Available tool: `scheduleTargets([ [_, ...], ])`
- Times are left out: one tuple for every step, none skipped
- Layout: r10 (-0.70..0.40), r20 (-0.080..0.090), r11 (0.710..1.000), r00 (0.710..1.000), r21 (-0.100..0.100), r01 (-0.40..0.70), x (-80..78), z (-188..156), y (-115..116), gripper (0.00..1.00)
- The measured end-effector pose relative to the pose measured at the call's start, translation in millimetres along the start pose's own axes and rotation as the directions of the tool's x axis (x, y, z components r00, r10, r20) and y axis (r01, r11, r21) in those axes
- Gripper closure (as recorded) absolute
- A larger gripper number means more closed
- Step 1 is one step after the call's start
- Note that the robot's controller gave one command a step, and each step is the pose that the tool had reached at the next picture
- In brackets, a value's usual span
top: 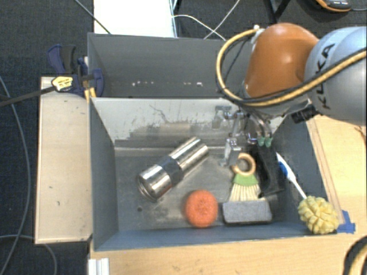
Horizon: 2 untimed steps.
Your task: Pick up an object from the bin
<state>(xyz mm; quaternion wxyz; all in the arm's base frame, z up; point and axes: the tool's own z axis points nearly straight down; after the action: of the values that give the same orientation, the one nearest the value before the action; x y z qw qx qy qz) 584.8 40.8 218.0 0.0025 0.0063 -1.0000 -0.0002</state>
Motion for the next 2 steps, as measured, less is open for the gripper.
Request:
scheduleTargets([
  [0.002,0.009,1.0,1.0,-0.001,-0.002,-1.3,-5,0,0.0],
  [-0.391,0.012,0.92,0.92,0.004,0.391,-9.1,127,44,0.0],
])
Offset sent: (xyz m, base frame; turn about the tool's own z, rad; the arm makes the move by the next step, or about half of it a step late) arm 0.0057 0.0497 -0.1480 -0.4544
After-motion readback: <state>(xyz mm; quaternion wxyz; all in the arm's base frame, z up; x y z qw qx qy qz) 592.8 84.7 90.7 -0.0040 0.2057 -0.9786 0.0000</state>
